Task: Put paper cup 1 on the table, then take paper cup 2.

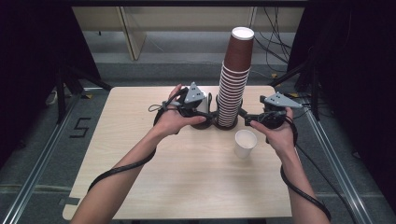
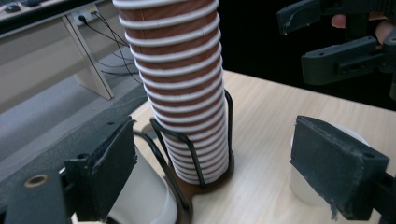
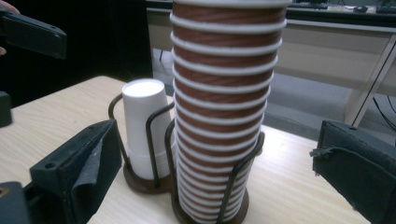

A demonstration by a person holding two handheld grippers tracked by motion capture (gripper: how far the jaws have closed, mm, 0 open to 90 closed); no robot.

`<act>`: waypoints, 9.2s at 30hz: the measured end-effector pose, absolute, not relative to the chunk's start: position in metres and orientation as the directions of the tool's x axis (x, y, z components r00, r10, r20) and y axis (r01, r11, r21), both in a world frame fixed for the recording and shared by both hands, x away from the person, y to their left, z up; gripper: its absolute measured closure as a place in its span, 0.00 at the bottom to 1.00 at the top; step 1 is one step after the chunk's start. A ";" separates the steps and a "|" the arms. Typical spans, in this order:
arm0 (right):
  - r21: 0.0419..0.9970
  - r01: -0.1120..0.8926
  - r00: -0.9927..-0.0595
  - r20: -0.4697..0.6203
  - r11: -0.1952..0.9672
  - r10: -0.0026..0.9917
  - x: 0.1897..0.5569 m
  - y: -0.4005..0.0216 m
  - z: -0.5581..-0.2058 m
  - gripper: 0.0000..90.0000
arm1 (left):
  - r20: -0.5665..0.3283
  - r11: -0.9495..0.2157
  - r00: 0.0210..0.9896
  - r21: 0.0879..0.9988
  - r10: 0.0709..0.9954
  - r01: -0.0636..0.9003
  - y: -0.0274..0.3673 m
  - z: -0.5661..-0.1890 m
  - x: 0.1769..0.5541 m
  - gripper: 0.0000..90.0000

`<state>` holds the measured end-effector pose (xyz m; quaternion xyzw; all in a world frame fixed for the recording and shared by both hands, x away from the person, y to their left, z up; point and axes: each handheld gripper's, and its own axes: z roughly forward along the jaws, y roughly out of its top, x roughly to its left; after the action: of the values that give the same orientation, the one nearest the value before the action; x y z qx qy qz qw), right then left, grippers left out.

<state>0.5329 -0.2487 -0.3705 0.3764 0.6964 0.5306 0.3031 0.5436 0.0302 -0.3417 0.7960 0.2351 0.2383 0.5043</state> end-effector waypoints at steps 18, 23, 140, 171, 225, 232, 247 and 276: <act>0.979 0.189 -0.528 0.033 0.079 0.848 0.554 -0.242 -0.321 0.02 | 0.098 -0.284 0.757 0.951 0.645 0.119 0.001 -0.327 0.580 0.15; 0.985 0.163 -0.533 0.042 0.054 0.845 0.566 -0.241 -0.295 0.02 | 0.083 -0.264 0.755 0.957 0.650 0.122 -0.006 -0.322 0.592 0.15; 0.979 -0.109 -0.518 0.093 -0.173 0.851 0.577 -0.231 -0.195 0.20 | 0.001 -0.191 0.757 0.968 0.653 0.164 -0.029 -0.300 0.630 0.14; 0.985 -0.098 -0.490 0.077 -0.142 0.869 0.532 -0.265 -0.221 0.20 | 0.074 -0.302 0.768 0.940 0.637 0.160 0.015 -0.302 0.572 0.16; 0.983 0.181 -0.569 0.106 -0.002 0.815 0.478 -0.226 -0.384 0.20 | 0.063 -0.403 0.809 0.888 0.584 0.222 0.069 -0.376 0.480 0.16; 0.979 0.196 -0.605 0.082 0.048 0.792 0.477 -0.218 -0.390 0.20 | 0.058 -0.408 0.808 0.883 0.586 0.232 0.075 -0.380 0.478 0.16; 0.942 0.325 -0.592 0.270 -0.082 0.759 0.475 -0.201 -0.401 0.20 | 0.065 -0.414 0.824 0.885 0.563 0.213 0.072 -0.386 0.470 0.16; 0.811 0.483 -0.475 0.559 -0.330 0.679 0.474 -0.164 -0.428 0.20 | 0.031 -0.381 0.838 0.900 0.545 0.214 0.055 -0.413 0.463 0.00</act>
<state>0.4740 -0.1641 -0.4278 0.5066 0.5737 0.6390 0.0767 0.4631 0.0554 -0.4133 0.8146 0.2328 0.1636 0.5054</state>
